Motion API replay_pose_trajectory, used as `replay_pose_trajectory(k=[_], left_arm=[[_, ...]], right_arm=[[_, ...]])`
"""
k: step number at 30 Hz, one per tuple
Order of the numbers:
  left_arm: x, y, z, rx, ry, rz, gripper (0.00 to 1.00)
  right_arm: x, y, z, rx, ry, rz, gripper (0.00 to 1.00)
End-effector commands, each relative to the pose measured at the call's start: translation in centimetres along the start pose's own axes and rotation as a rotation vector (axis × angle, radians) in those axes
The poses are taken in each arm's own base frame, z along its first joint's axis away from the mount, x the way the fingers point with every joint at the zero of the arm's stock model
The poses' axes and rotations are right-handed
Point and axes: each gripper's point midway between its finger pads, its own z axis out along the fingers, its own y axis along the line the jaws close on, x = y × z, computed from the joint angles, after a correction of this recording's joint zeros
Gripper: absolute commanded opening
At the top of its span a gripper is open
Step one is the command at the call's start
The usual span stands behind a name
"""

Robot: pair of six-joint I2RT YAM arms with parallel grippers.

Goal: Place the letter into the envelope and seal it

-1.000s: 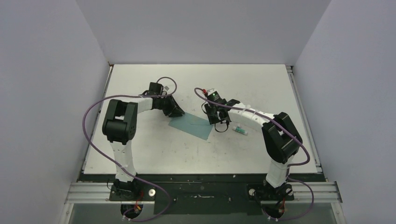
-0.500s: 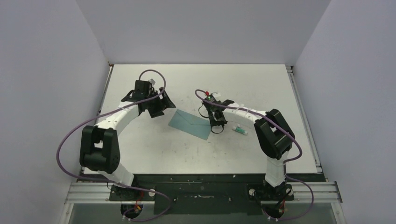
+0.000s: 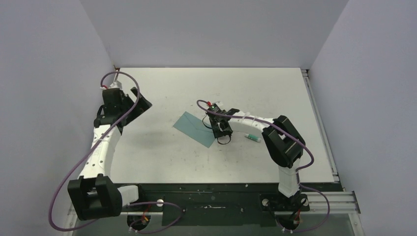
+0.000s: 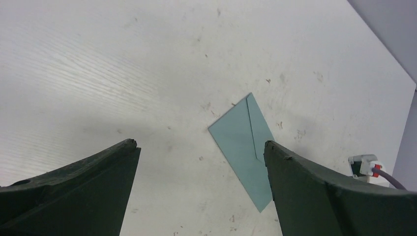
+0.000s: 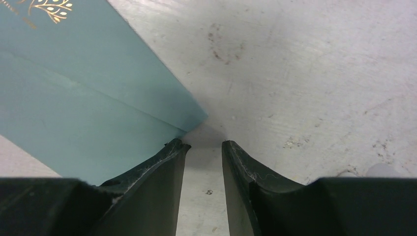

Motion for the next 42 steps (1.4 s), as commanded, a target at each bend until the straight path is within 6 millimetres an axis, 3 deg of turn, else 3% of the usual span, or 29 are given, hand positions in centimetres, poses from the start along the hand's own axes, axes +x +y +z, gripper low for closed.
replay_pose_trajectory(k=[1, 3, 8, 12, 15, 19, 24, 29, 33, 42], left_arm=[[-4.1, -0.3, -2.8, 0.043, -0.130, 0.037, 1.00], [-4.6, -1.0, -3.6, 0.056, -0.125, 0.046, 0.98], [-3.8, -4.4, -4.2, 0.213, -0.093, 0.097, 0.96], [-2.7, -6.5, -4.0, 0.280, -0.074, 0.108, 0.96], [-1.5, -8.2, -3.7, 0.307, -0.046, 0.140, 0.96], [-0.4, -9.6, -3.2, 0.325, -0.019, 0.177, 0.96], [0.1, -10.2, -2.9, 0.341, 0.002, 0.183, 0.96], [0.6, -10.5, -2.5, 0.364, 0.034, 0.194, 0.96], [0.8, -10.5, -2.0, 0.357, 0.057, 0.198, 0.96], [0.7, -10.6, -1.6, 0.358, 0.070, 0.210, 0.96]], right_arm=[[-2.8, 0.8, -1.6, -0.105, -0.070, 0.012, 0.36], [-2.8, -1.4, -2.3, -0.064, -0.065, 0.047, 0.40], [-2.0, -7.9, -6.1, 0.071, -0.109, 0.117, 0.65], [0.0, -13.0, -8.2, 0.134, -0.089, 0.181, 0.83], [1.6, -15.1, -8.6, 0.108, -0.054, 0.213, 0.90], [2.5, -16.0, -8.6, 0.008, -0.025, 0.219, 0.91], [3.9, -15.2, -7.8, -0.088, 0.049, 0.123, 0.90], [5.7, -16.2, -6.1, -0.031, 0.127, 0.037, 0.85], [5.0, -17.0, -5.2, 0.025, 0.130, 0.013, 0.82], [6.9, -15.1, -2.9, -0.002, 0.209, -0.099, 0.64]])
